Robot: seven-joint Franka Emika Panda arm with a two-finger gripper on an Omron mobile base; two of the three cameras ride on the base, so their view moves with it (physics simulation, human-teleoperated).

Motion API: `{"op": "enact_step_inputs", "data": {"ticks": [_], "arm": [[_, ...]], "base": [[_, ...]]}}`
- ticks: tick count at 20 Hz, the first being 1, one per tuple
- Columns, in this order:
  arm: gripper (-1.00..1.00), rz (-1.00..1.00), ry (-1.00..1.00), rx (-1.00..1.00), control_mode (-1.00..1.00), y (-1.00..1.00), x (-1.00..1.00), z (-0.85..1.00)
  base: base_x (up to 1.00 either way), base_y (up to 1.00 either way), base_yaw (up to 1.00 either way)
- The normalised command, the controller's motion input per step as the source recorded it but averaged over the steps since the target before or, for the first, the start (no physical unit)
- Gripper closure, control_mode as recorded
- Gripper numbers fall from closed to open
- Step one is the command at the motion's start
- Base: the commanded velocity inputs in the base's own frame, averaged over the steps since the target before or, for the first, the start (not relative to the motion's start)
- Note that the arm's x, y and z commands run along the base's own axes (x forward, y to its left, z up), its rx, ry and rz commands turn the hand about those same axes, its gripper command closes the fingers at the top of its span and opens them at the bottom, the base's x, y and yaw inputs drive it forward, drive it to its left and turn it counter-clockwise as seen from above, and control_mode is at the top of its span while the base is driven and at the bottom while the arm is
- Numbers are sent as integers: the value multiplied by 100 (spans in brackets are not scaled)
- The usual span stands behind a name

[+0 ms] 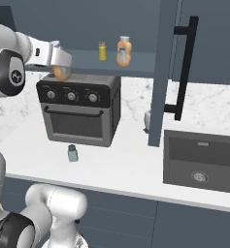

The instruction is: Put the shaker and condiment bottle from the counter next to their counterparts in the cabinet.

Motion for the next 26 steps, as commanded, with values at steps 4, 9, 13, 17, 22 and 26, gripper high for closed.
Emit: {"op": "enact_step_inputs", "data": {"ticks": [4,9,13,17,22,26], "arm": [[100,0,-9,-1,-100,-6,17,-2],[100,0,0,0,-100,-22,44,-1],[100,-3,0,0,-100,-21,56,0],[100,-4,0,-1,-100,-4,30,0],[100,-1,0,-1,-100,0,22,-1],[100,0,0,0,-100,-14,38,-3]], "base": [[0,0,0],[0,0,0],[0,0,0],[0,0,0],[0,0,0],[0,0,0]]}}
